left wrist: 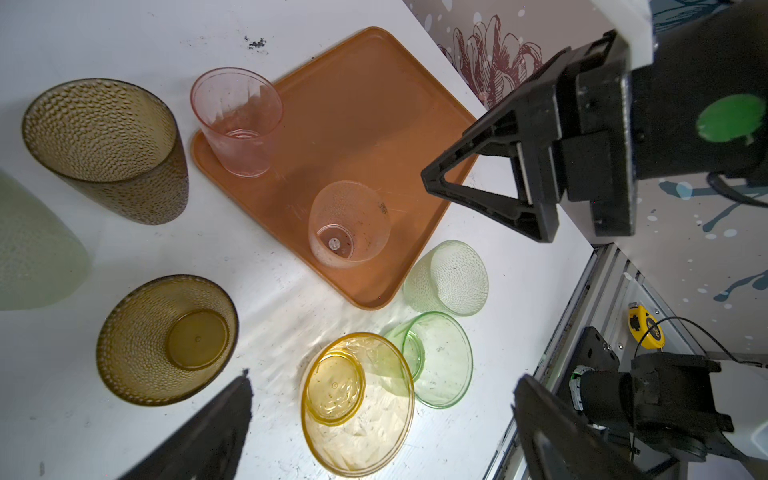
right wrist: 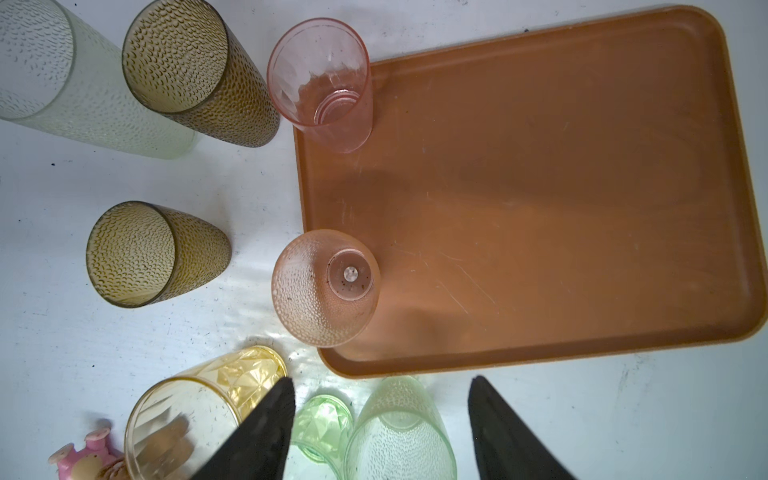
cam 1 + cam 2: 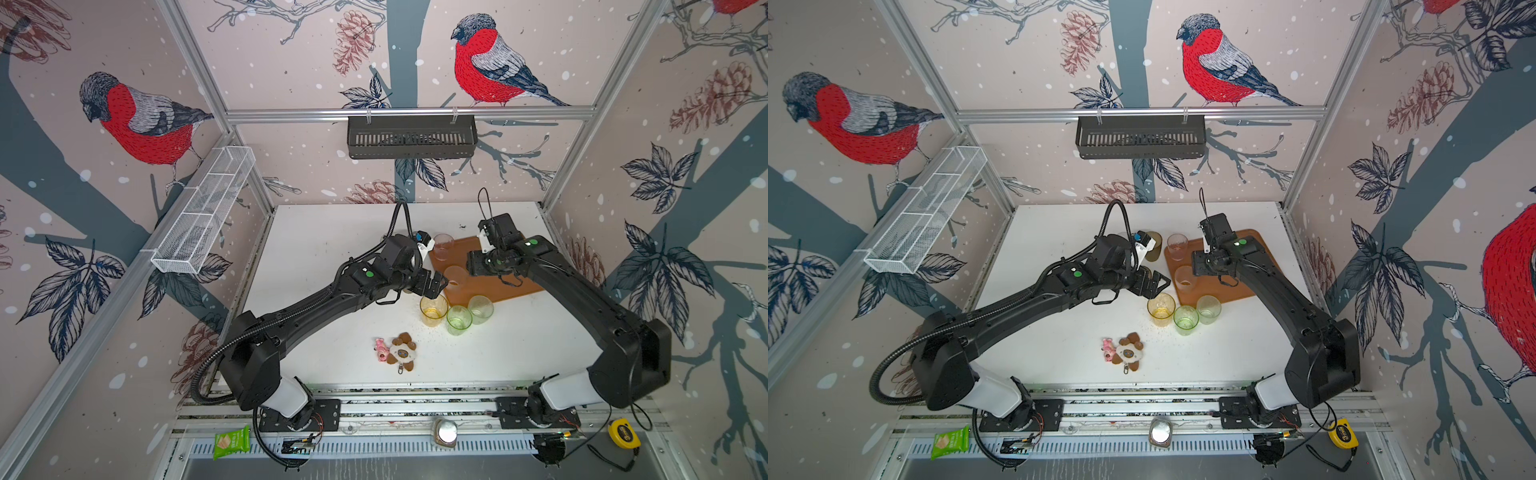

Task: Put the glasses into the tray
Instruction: 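Move right gripper to green cups while left gripper reaches toward yellow cup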

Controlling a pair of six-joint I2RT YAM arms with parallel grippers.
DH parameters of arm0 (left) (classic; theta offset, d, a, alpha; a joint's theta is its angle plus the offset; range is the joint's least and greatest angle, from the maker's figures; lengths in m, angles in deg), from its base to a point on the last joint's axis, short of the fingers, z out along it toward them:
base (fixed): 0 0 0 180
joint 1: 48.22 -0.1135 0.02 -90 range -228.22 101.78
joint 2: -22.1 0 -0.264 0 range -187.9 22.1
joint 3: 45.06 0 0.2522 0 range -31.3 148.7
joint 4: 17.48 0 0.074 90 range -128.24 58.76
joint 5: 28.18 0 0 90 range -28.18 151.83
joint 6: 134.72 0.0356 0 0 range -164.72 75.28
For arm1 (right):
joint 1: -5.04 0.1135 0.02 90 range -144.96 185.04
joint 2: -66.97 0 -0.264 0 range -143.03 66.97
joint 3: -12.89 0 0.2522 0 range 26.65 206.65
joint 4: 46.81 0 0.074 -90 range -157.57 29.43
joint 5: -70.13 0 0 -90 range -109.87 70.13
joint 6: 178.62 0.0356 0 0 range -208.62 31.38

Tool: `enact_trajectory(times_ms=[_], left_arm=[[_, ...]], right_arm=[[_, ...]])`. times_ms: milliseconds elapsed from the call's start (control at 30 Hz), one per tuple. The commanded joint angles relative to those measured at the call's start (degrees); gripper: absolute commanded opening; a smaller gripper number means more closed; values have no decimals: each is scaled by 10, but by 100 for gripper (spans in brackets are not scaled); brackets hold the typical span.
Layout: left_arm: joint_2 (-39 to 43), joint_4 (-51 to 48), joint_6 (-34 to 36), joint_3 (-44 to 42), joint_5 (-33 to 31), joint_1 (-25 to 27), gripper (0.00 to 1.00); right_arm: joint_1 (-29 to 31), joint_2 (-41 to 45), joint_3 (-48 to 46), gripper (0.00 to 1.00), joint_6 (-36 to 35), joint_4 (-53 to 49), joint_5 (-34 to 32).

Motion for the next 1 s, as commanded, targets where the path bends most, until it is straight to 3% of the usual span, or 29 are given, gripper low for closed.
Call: enact_trajectory(times_ms=[0,567,967], left_arm=[[6,40,14,3,-13,11,98],[13,61,31,-14,-21,61,98],[4,55,50,-6,-21,71,97]], right_arm=[[-1,22,-17,69,21,-17,1],[-44,122,-124,70,77,-44,31],[-80,144,-192,68,74,-28,55]])
